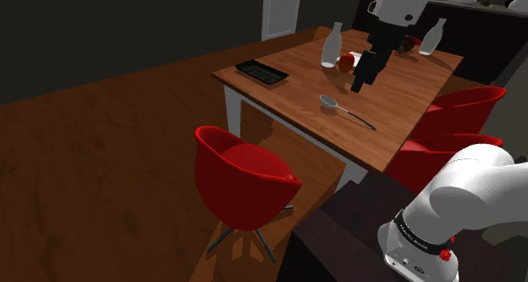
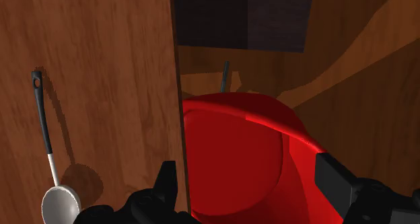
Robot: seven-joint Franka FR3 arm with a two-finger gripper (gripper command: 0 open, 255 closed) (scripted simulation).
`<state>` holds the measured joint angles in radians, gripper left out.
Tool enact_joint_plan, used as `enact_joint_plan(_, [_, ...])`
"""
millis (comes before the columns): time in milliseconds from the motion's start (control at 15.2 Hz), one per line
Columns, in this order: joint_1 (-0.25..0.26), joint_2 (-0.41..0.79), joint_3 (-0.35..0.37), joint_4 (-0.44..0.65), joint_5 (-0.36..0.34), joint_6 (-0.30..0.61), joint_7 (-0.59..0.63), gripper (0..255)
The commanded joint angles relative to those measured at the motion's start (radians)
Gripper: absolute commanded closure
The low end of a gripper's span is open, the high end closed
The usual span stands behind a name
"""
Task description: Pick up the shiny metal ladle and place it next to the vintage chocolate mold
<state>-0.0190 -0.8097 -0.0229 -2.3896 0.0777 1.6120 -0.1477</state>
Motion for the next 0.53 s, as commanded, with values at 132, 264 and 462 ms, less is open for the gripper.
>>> enact_joint_plan(132, [-0.013,0.024,-0.019,-0.031,-0.028,0.053,-0.029,0])
enact_joint_plan(264, [-0.026,0.053,-0.039,-0.057,-0.055,0.108,-0.056,0])
enact_joint_plan(462, [-0.046,0.105,-0.069,-0.088,-0.095,0.194,-0.095,0])
